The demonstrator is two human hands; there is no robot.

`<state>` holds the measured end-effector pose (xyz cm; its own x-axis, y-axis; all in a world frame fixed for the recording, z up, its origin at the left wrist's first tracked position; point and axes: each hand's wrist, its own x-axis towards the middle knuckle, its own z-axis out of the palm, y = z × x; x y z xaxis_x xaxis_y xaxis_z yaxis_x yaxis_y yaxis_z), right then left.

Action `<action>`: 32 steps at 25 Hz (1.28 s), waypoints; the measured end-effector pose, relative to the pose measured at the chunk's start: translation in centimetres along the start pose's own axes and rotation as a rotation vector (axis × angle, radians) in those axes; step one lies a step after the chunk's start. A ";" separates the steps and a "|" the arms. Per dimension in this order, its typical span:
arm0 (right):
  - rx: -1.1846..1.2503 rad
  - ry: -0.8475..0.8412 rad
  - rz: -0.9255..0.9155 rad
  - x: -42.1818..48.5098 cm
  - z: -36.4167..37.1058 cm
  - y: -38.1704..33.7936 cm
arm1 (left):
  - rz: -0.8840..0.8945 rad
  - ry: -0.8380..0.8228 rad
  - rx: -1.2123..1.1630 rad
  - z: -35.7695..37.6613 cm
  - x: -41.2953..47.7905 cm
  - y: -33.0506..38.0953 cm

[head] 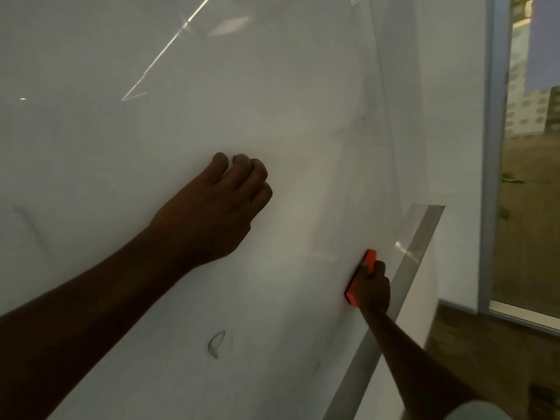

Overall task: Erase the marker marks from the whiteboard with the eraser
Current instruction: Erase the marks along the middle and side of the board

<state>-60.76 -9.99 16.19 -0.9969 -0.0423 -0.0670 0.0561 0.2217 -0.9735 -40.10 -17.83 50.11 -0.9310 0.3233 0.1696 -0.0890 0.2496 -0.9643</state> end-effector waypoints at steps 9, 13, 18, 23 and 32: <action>0.175 0.033 -0.364 -11.3 -0.2 -10.8 | -0.025 -0.055 -0.118 -2.6 0.2 -0.2; 0.254 -0.024 -0.762 -19.1 -3.1 -19.5 | -0.095 -0.039 -0.283 -5.8 -1.8 -2.3; 0.298 -0.028 -1.096 -24.9 -5.1 -29.4 | -0.281 0.042 -0.133 -12.7 -11.5 -9.9; 0.371 0.056 -1.128 -29.3 -6.2 -42.1 | -0.706 0.025 0.138 -20.0 -24.0 -22.0; 0.282 0.009 -2.057 -35.9 -5.4 -40.8 | -0.841 0.025 0.289 -21.0 -32.3 -27.0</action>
<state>-27.58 -12.29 59.47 0.3950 0.0260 0.9183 -0.8860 -0.2534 0.3883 -0.23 -15.86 74.91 -0.5097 0.1576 0.8458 -0.8287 0.1744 -0.5319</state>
